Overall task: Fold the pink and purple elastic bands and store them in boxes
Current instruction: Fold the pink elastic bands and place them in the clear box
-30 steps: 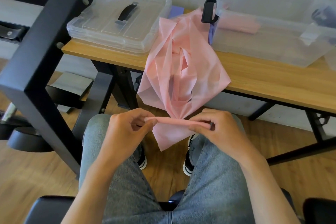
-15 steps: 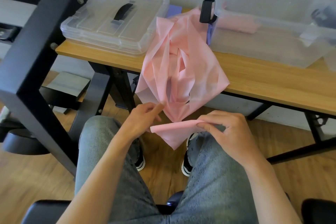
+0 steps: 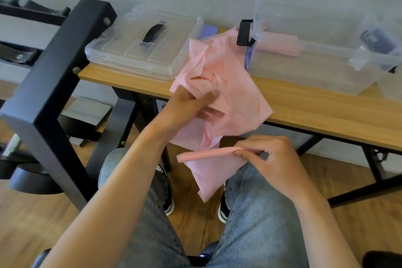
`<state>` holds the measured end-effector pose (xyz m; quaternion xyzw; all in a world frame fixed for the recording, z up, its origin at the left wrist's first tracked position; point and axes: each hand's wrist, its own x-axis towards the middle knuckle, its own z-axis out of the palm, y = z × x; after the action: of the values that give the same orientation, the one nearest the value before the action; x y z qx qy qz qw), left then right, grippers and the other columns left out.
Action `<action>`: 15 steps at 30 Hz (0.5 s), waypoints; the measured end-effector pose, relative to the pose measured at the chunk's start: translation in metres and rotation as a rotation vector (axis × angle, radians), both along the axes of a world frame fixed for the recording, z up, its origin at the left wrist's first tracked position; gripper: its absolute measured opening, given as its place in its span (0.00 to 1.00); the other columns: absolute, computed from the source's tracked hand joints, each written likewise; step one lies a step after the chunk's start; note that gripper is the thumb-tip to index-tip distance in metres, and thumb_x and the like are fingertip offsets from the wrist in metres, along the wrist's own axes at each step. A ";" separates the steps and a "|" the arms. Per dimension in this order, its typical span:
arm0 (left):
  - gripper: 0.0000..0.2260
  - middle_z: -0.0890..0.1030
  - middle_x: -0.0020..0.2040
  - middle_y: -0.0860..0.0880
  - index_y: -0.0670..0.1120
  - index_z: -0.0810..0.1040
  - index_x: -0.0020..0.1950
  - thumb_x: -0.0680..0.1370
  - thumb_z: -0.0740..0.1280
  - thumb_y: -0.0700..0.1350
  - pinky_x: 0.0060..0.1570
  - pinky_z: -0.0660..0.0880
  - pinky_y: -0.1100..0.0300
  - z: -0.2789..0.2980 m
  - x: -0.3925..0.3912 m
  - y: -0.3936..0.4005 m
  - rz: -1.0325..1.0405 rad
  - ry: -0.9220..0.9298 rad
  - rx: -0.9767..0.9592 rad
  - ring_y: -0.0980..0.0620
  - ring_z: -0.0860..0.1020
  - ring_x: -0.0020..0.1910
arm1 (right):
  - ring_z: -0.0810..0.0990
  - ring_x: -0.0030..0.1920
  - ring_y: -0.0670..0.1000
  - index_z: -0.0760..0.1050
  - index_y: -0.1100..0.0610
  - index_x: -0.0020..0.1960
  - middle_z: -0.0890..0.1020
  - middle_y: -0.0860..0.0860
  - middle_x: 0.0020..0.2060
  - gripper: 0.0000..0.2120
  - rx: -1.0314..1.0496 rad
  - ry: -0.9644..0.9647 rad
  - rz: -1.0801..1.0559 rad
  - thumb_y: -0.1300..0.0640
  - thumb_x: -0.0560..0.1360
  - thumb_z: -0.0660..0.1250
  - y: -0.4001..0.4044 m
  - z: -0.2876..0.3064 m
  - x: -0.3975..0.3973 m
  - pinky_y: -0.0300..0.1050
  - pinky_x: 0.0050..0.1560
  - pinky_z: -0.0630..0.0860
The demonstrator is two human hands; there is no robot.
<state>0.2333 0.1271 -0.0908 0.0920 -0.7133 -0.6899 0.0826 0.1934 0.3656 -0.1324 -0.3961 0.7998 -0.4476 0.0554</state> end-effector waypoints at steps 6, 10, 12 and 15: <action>0.10 0.86 0.57 0.41 0.39 0.78 0.63 0.84 0.66 0.40 0.45 0.82 0.57 0.063 -0.058 -0.011 -0.062 0.190 0.127 0.44 0.86 0.55 | 0.85 0.47 0.47 0.82 0.34 0.54 0.87 0.40 0.45 0.10 -0.015 0.007 -0.007 0.40 0.74 0.68 -0.007 0.022 -0.003 0.56 0.46 0.82; 0.13 0.85 0.62 0.47 0.41 0.80 0.67 0.82 0.68 0.41 0.53 0.81 0.58 0.098 -0.102 -0.026 -0.070 0.233 0.021 0.51 0.83 0.61 | 0.85 0.50 0.43 0.84 0.37 0.54 0.87 0.37 0.47 0.14 -0.007 0.002 -0.048 0.37 0.71 0.67 -0.010 0.030 -0.007 0.47 0.50 0.83; 0.16 0.83 0.64 0.52 0.45 0.79 0.69 0.81 0.69 0.41 0.56 0.80 0.59 0.101 -0.125 -0.034 -0.057 0.198 -0.079 0.55 0.81 0.64 | 0.84 0.50 0.42 0.84 0.38 0.54 0.87 0.37 0.47 0.15 -0.005 0.009 -0.059 0.36 0.71 0.67 -0.014 0.034 -0.010 0.43 0.50 0.83; 0.28 0.79 0.69 0.52 0.45 0.73 0.74 0.74 0.73 0.49 0.64 0.75 0.56 0.082 -0.149 -0.045 -0.074 -0.020 -0.269 0.53 0.76 0.68 | 0.84 0.47 0.43 0.87 0.44 0.55 0.87 0.38 0.45 0.21 0.007 0.027 -0.052 0.34 0.71 0.65 -0.022 0.042 -0.013 0.45 0.46 0.83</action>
<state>0.0841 0.0823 -0.0090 0.0605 -0.8030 -0.5897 0.0616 0.1807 0.3436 -0.0905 -0.3811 0.8121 -0.4406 0.0341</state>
